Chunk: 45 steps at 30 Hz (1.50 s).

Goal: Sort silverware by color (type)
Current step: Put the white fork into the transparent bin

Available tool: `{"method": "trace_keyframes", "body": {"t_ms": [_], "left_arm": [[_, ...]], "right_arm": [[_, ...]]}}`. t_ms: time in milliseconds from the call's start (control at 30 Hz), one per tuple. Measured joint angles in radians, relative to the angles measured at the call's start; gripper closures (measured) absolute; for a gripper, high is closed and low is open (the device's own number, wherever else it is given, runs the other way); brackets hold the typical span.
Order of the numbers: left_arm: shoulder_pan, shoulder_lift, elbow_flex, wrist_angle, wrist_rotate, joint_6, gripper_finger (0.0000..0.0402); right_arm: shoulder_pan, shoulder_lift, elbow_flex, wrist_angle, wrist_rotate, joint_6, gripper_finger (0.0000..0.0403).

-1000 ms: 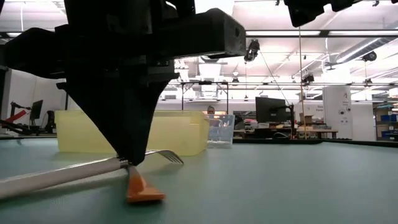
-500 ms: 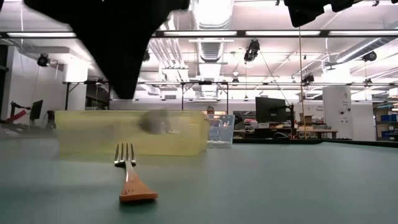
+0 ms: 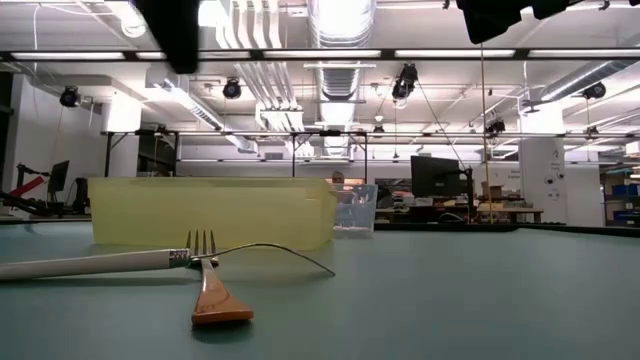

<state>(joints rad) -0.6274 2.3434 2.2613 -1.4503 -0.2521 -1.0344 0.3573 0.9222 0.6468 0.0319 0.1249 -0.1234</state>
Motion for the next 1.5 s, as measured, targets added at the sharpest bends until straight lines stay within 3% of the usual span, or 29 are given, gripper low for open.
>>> {"method": "trace_keyframes", "body": {"t_ms": [133, 500, 800, 1133, 1500], "left_arm": [[-0.036, 0.000, -0.032, 0.048, -0.031, 0.132, 0.0401], [-0.035, -0.009, -0.192, 0.166, -0.053, 0.136, 0.0401], [-0.029, -0.166, -0.385, 0.308, -0.080, 0.135, 0.0401], [-0.027, -0.292, -0.688, 0.580, -0.061, -0.010, 0.0401], [0.003, -0.291, -0.784, 0.665, -0.070, -0.049, 0.0397]], "right_arm": [[0.000, 0.000, 0.000, 0.000, 0.000, 0.000, 0.0335], [0.000, 0.000, 0.000, 0.003, 0.000, 0.006, 0.0335], [0.000, 0.000, 0.000, 0.002, 0.000, 0.004, 0.0335], [0.000, 0.000, 0.000, 0.002, 0.000, 0.000, 0.0335], [-0.001, 0.000, 0.000, -0.001, 0.007, 0.000, 0.0335]]}}
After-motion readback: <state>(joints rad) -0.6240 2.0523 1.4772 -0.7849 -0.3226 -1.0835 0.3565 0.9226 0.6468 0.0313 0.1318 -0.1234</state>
